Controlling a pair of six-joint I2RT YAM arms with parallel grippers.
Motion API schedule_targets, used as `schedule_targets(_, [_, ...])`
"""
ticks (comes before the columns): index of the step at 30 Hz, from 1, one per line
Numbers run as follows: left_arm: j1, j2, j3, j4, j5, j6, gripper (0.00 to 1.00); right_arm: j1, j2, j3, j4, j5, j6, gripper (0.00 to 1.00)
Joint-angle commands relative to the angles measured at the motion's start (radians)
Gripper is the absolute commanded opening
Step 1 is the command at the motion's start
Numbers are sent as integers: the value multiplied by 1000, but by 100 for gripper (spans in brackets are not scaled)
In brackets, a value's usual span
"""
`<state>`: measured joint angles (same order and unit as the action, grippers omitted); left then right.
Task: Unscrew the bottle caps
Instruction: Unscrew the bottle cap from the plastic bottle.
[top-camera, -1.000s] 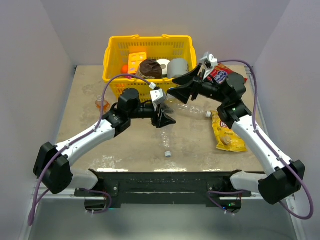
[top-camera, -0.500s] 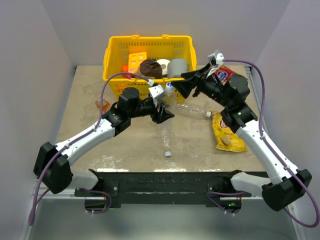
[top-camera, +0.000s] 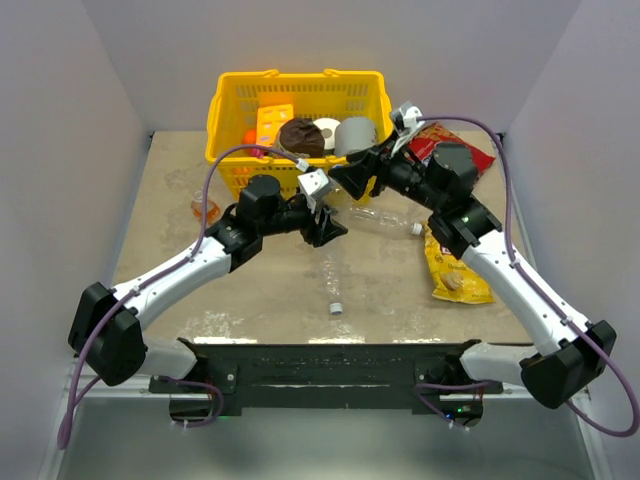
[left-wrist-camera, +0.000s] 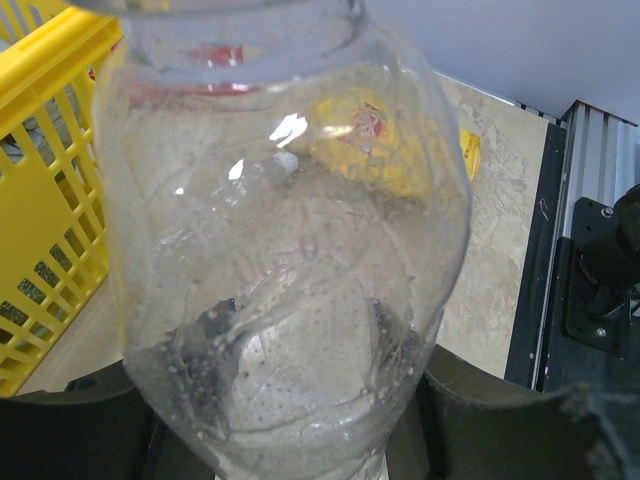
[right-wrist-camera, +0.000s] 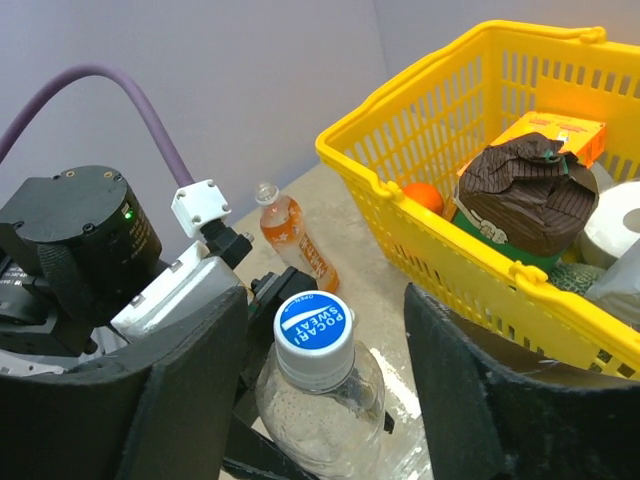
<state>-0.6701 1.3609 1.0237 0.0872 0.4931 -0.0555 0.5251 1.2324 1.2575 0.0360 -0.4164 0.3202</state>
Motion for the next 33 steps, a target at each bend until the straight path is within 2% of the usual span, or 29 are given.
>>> schedule_targets(1, [-5,-3,50,25,-10,22,26,9,9,46,-1,11,-21,62])
schedule_targets(3, [-5,-5,50,25,-10,22,26,9,10,51,-4,4,-20,56])
schedule_targets(8, [-5,-8,50,25,-10,23,26,9,22,62,-15,-15,-23,56])
schedule_targets(11, [-5,-9,50,25,-10,23,26,10,25,60,-12,-16,-23,52])
schedule_targets(17, [-5,-11,50,23,-2,26,26,10,36,57,1,-56,-21,29])
schedule_targets(18, [-5,-11,50,25,1,26,26,10,38,57,2,-86,-21,22])
schedule_targets(22, [-5,-16,49,32,36,26,26,6,47,49,19,-130,-17,11])
schedule_targets(26, [-3,-28,39,57,129,32,26,-20,55,34,51,-237,-15,3])
schedule_targets(28, [-2,-36,35,71,174,40,26,-28,59,25,74,-281,-15,2])
schedule_targets(33, [6,-39,30,114,387,36,27,-50,70,2,122,-476,-33,1])
